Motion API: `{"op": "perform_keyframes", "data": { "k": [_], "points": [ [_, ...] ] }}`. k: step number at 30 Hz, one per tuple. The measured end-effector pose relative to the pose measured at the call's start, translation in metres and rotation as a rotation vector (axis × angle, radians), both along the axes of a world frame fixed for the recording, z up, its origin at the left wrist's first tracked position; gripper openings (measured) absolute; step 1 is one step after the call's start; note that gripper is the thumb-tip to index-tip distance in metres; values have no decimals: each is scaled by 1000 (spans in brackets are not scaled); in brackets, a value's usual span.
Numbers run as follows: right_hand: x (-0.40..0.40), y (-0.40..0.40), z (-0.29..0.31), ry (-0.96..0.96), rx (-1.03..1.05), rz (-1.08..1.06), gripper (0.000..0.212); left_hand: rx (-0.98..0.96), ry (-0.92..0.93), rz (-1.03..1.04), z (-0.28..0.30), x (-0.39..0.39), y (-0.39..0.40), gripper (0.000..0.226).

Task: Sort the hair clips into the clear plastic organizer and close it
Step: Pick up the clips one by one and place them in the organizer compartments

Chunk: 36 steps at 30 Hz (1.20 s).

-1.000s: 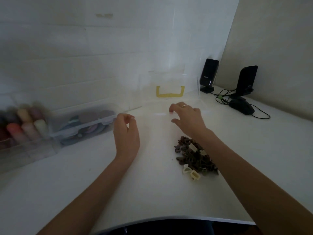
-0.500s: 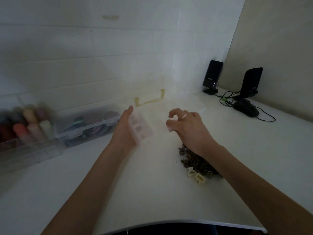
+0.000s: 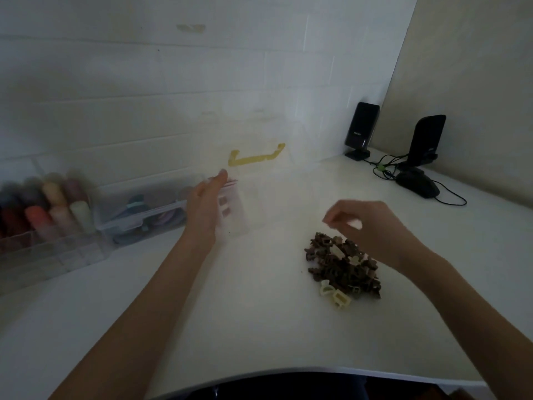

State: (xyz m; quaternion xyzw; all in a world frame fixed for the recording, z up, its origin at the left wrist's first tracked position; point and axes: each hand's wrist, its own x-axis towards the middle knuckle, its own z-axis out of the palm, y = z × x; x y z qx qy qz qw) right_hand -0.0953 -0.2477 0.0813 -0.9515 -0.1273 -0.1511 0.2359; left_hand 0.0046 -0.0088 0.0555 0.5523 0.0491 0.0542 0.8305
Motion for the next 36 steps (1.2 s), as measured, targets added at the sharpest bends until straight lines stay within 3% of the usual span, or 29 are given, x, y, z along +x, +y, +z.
{"op": "perform_keyframes", "data": {
  "k": [5,14,18,24,27,32,34,36],
  "points": [
    [-5,13,-16,295,-184,-39,31,33,-16,-70,-8,9,-8,27],
    [6,39,-24,138,-500,-86,23,51,-5,-136,-14,13,-5,28],
    [5,42,-21,38,-345,-59,17,41,4,-125,-15,13,-5,34],
    [5,58,-9,8,231,105,17,29,23,-101,-17,13,-2,34],
    [14,86,-5,-117,176,157,18,16,31,-110,-17,12,-3,26],
    [41,117,-17,-276,-146,226,20,11,-43,-158,-16,7,0,22],
    [43,111,-18,-251,-140,229,30,16,-57,-150,-15,7,2,23],
    [36,96,-11,-215,-18,219,26,9,-31,-113,-15,7,2,21]
  ]
}}
